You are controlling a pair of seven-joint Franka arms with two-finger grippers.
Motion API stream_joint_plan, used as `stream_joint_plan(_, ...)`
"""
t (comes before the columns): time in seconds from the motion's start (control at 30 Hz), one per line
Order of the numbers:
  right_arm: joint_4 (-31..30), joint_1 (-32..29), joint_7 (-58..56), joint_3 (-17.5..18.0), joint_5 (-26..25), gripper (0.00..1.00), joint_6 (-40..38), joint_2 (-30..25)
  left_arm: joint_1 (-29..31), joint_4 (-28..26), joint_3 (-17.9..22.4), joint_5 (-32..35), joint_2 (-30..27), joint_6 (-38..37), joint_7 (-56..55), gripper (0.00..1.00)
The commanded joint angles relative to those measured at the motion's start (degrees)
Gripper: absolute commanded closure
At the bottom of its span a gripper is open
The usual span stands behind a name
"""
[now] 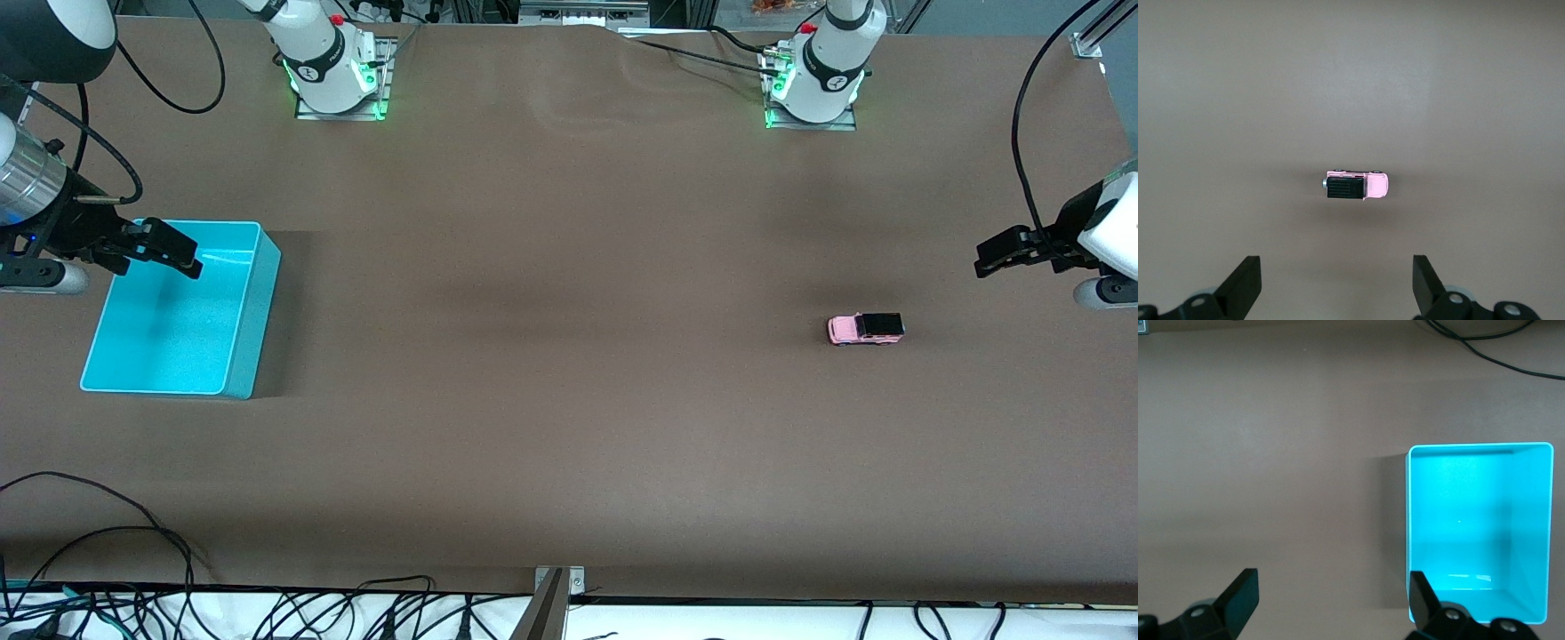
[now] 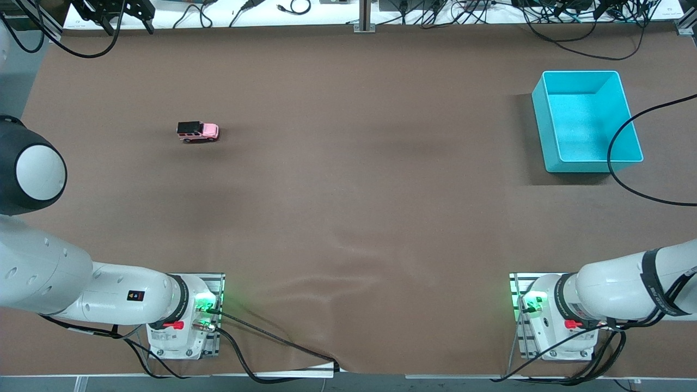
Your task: Wind and store pink jeep toy
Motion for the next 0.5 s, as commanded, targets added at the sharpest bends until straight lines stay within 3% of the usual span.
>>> stream_joint_plan(0.0, -0.74, 0.26, -0.29, -0.1, -1.03, 0.0, -0.13, -0.33, 0.27, -0.57, 0.27, -1.73, -0.43, 0.05, 1.8, 0.0)
stream_joint_plan(0.47, 0.31, 0.26, -1.16, -0.01, -0.77, 0.0, -0.74, -0.07, 0.27, -0.92, 0.18, -3.83, -0.43, 0.31, 1.89, 0.0)
